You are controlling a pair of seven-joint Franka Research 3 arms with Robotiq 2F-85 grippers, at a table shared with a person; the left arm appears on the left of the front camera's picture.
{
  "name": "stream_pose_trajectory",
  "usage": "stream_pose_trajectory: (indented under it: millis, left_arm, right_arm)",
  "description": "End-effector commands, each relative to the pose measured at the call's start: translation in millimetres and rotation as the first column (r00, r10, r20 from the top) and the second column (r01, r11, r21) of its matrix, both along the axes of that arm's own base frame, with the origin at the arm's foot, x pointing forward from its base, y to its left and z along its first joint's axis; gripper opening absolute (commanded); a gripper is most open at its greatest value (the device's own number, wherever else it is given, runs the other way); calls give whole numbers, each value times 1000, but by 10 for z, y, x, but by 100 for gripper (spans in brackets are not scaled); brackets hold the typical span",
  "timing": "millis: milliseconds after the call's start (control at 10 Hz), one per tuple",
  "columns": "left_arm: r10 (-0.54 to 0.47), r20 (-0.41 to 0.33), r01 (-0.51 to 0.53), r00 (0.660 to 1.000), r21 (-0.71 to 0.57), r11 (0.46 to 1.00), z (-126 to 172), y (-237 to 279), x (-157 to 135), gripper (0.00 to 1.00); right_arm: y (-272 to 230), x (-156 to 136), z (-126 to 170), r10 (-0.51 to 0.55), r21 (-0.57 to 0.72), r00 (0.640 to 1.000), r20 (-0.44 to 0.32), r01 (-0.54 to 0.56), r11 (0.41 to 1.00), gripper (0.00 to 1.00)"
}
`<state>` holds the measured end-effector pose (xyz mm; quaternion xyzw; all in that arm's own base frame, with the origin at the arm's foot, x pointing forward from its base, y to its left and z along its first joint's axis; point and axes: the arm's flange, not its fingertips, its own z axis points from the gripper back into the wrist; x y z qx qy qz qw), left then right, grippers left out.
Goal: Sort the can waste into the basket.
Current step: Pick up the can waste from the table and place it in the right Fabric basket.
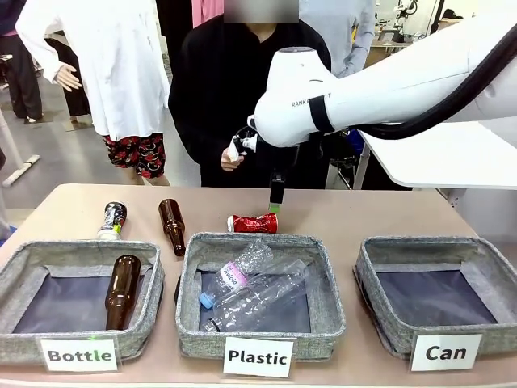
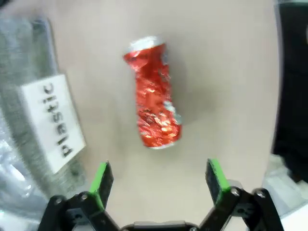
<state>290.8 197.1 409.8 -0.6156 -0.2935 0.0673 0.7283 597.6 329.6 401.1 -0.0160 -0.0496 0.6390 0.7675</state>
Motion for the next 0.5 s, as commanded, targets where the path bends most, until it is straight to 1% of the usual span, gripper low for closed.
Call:
stream_pose_trajectory:
  millis: [0, 100, 200, 300, 400]
  left_arm:
    - [6, 33, -6, 999, -11, 1000, -2, -24, -26, 100]
    - [6, 33, -6, 999, -11, 1000, -2, -24, -26, 100]
    - [6, 33, -6, 999, -11, 1000, -2, -24, -26, 100]
    - [6, 33, -6, 999, -11, 1000, -2, -24, -26, 100]
    - [6, 33, -6, 999, -11, 1000, -2, -24, -26, 100]
  right_arm:
    - [8, -56, -42, 89, 4, 995, -42, -89, 996, 100]
    - [0, 0, 0, 0, 0, 1000, 0, 0, 1000, 100]
    - [78, 4, -53, 44, -44, 999, 6, -43, 998, 100]
    - [122, 26, -133, 73, -78, 997, 35, -70, 994, 100]
    - [146, 32, -193, 123, -81, 989, 82, -117, 990, 100]
